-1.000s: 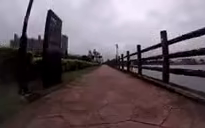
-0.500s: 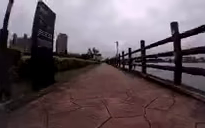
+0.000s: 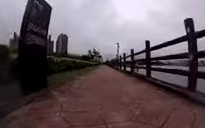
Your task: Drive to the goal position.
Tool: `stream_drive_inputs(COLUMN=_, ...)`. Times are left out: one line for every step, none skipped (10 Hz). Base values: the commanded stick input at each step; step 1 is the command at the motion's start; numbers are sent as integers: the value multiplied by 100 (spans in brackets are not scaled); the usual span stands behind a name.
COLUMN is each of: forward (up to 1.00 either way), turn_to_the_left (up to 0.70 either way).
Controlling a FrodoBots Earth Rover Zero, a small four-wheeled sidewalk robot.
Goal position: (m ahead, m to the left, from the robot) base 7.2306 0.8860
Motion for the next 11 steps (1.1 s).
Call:
stream_drive_inputs(forward=100, turn_to_the_left=0)
stream_drive_inputs(forward=100, turn_to_the_left=0)
stream_drive_inputs(forward=100, turn_to_the_left=0)
stream_drive_inputs(forward=100, turn_to_the_left=0)
stream_drive_inputs(forward=100, turn_to_the_left=0)
stream_drive_inputs(forward=100, turn_to_the_left=0)
stream_drive_inputs(forward=100, turn_to_the_left=0)
stream_drive_inputs(forward=100, turn_to_the_left=0)
stream_drive_inputs(forward=100, turn_to_the_left=0)
stream_drive_inputs(forward=100, turn_to_the_left=0)
stream_drive_inputs(forward=100, turn_to_the_left=0)
